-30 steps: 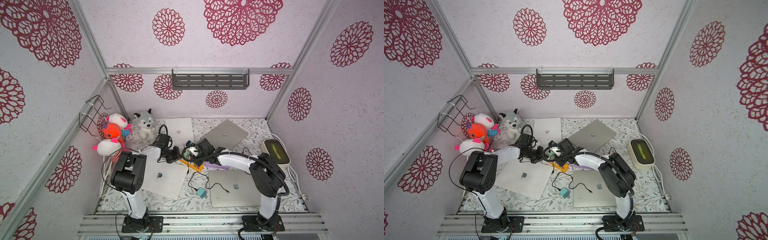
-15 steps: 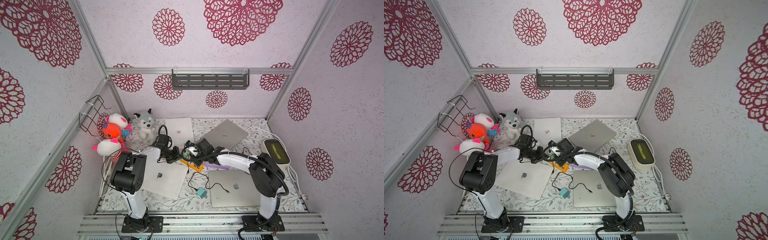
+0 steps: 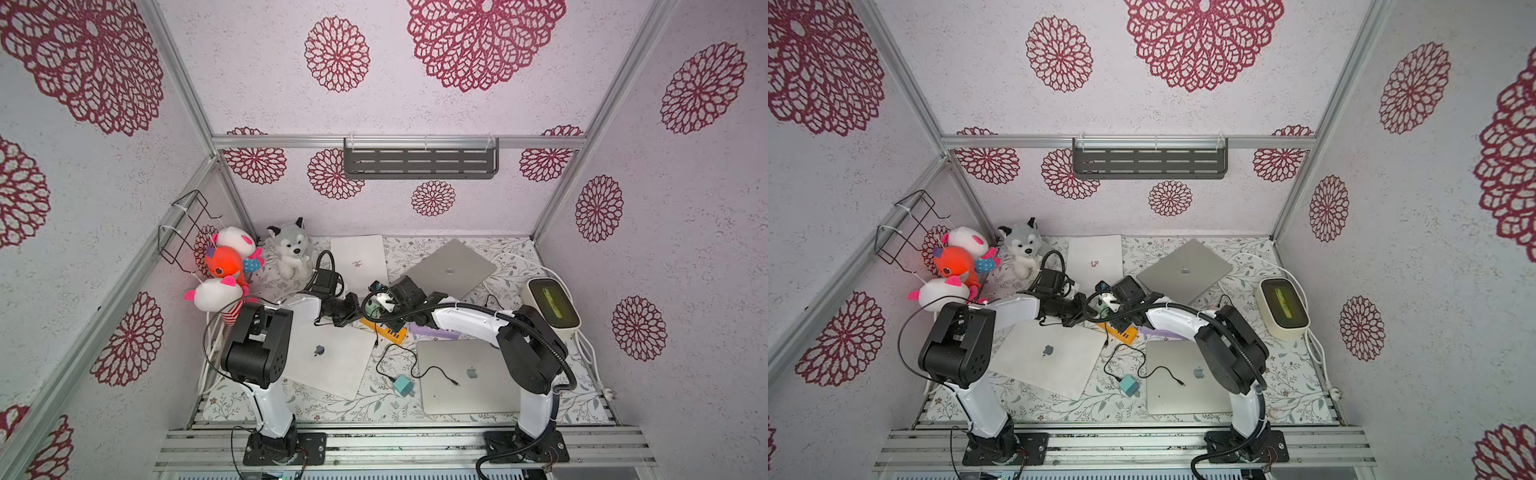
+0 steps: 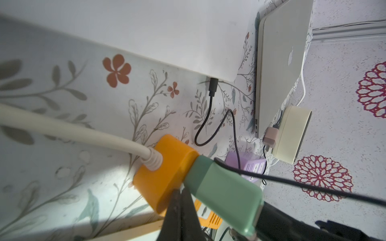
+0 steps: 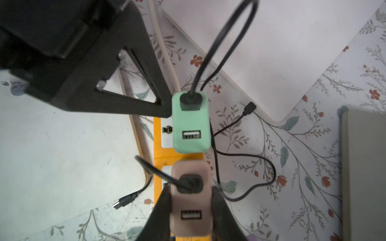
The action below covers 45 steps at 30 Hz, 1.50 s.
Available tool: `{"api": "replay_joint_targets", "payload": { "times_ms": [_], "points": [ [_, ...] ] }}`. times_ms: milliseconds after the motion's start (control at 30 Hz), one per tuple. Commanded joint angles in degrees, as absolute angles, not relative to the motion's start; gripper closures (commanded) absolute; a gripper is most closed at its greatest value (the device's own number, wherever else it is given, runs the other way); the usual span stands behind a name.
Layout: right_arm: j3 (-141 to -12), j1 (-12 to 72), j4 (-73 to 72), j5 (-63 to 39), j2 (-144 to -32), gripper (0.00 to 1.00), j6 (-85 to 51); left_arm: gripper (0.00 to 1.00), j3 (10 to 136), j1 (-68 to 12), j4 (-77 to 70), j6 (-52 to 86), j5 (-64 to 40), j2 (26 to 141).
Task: Unplug the laptop charger
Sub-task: Remove the plug from the socket.
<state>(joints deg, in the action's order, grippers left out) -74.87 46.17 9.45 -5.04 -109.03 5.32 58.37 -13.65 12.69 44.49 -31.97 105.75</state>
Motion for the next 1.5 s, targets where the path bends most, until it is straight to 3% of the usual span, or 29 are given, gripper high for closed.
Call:
{"api": "replay_joint_targets", "payload": {
  "times_ms": [0, 200, 400, 700, 900, 1100, 1233, 1467],
  "points": [
    [-73.8, 45.7, 5.9, -12.0, -108.4, 0.88, 1.9, 1.00, 55.8, -14.2, 14.9, 44.7, -30.0, 107.9],
    [-79.2, 48.7, 15.3, 0.8, -111.5, 0.89, 7.7, 1.00, 55.4, -14.3, 14.5, 45.0, -29.9, 107.4],
    [-73.8, 46.3, 6.7, -11.3, -108.0, 0.90, 2.4, 1.00, 55.0, -14.3, 14.2, 45.0, -30.0, 107.3],
    [-77.6, 48.2, 13.7, -0.2, -109.9, 0.90, 6.4, 1.00, 54.1, -14.3, 13.9, 45.1, -30.0, 106.9],
    [-71.8, 46.0, 3.7, -12.8, -106.3, 0.90, 1.4, 1.00, 54.1, -14.4, 13.7, 45.0, -30.2, 107.0],
    [-75.2, 47.6, 9.9, -3.4, -108.4, 0.91, 4.5, 1.00, 53.8, -14.4, 13.9, 45.1, -30.0, 106.5],
    [-71.7, 46.2, 4.5, -10.8, -106.2, 0.92, 2.2, 1.00, 53.7, -14.4, 14.0, 44.9, -30.0, 106.6],
    [-75.7, 48.6, 12.9, -0.1, -108.2, 0.94, 7.0, 1.00, 53.4, -14.4, 14.1, 45.0, -29.8, 106.1]
  ]
}}
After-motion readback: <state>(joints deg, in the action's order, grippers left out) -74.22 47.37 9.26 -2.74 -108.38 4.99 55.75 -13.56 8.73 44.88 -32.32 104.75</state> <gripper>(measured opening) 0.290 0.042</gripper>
